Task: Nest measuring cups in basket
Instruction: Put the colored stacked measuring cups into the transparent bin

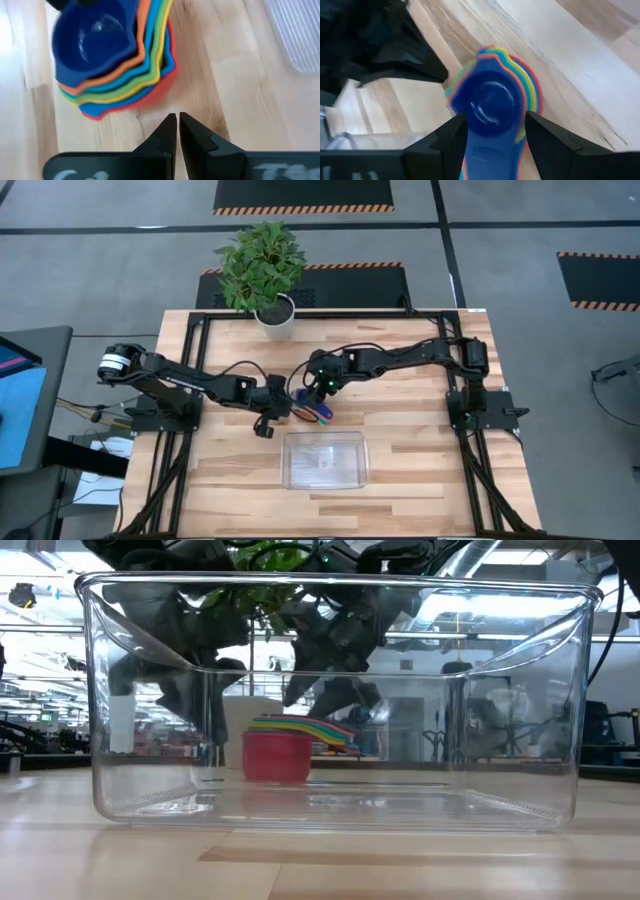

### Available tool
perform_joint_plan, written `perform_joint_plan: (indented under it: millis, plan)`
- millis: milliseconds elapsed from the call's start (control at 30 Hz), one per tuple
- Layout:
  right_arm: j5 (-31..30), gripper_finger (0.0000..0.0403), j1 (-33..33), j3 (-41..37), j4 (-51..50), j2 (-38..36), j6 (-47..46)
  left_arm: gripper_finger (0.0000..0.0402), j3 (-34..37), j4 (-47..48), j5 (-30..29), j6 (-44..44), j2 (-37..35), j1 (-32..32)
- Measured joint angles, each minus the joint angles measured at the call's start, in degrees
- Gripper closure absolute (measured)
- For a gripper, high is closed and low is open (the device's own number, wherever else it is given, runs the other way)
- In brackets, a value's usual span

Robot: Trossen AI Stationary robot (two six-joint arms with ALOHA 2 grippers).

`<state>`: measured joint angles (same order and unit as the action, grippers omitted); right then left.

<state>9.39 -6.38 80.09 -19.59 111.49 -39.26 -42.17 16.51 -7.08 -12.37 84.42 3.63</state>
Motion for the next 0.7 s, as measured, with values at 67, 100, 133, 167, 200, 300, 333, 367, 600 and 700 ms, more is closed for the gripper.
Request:
perform_joint_plan:
  millis: [67,100,133,167,200,300,333,367,600,700]
  plan:
    - [-0.1,0.0184,-0.1,0.0,0.7,-0.1,0.1,0.0391,0.0,0.7,0.2,0.8,0.0,0.0]
    - [-0.1,0.0184,-0.3,0.1,0.6,-0.2,0.1,0.0391,0.0,0.7,0.2,1.3,0.0,0.0]
    - [0.0,0.0185,-0.4,0.1,0.3,-0.4,0.1,0.0391,0.0,0.7,0.3,2.0,0.0,0.0]
    - [-0.1,0.0186,-0.5,0.0,-0.3,-0.8,0.2,0.0391,0.0,0.7,0.3,2.7,0.0,0.0]
    - [-0.2,0.0187,-0.5,0.0,-0.1,-1.2,0.6,0.0391,0.0,0.8,0.2,3.7,0.0,0.0]
    - [-0.3,0.0189,-1.3,0.0,-1.5,-3.0,2.1,0.0391,0.0,1.7,-0.2,5.9,-0.2,0.1]
    - [-0.2,0.0189,-1.6,0.0,-2.6,-4.0,2.6,0.0391,0.0,2.4,-0.8,6.3,-0.3,0.1]
    - [-0.2,0.0190,-2.0,0.1,-2.4,-5.0,3.3,0.0391,0.0,3.2,-1.3,6.8,-0.5,0.1]
    - [-0.5,0.0196,-2.9,0.1,-18.6,-18.7,9.9,0.0391,0.1,16.9,-1.9,11.8,-4.8,0.1]
    - [-0.5,0.0198,-0.8,0.2,-23.9,-24.6,11.0,0.0391,0.1,21.2,-0.8,14.9,-6.4,0.1]
